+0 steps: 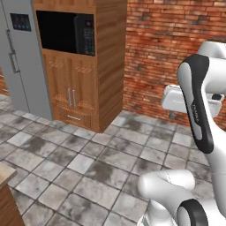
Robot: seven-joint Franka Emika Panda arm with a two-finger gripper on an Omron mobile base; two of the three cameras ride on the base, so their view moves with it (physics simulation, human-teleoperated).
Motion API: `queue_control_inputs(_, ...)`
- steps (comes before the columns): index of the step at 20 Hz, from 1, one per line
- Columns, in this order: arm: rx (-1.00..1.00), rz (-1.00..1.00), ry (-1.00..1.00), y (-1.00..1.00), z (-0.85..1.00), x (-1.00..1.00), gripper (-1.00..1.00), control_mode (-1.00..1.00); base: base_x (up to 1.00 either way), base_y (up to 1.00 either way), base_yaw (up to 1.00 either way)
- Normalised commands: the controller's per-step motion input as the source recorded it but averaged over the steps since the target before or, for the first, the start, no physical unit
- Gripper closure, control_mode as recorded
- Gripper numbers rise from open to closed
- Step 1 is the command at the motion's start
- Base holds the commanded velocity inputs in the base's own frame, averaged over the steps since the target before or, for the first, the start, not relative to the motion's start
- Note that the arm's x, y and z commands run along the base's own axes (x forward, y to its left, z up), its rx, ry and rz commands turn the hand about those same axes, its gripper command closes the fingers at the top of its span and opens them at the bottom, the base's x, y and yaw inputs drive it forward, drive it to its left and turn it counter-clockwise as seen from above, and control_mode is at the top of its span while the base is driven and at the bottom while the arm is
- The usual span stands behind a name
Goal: Move the hot dog bun to the plate on the dining table and place the condiment next to that plate. Then navigate to the fridge and take the sausage and place it on the plate as well.
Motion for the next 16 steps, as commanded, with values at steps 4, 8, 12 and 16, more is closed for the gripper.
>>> queue_control_inputs(4, 0.0, 0.0, 0.0, 0.0, 0.0, 0.0, -1.0, 1.0, 1.0, -0.05, 0.14)
queue_control_inputs(8, 0.0, 0.0, 0.0, 0.0, 0.0, 0.0, -1.0, 1.0, 1.0, 0.01, 0.02)
queue_control_inputs(12, 0.0, 0.0, 0.0, 0.0, 0.0, 0.0, -1.0, 1.0, 1.0, 0.18, -0.01)
queue_control_inputs(16, 0.0, 0.0, 0.0, 0.0, 0.0, 0.0, -1.0, 1.0, 1.0, 0.28, -0.09)
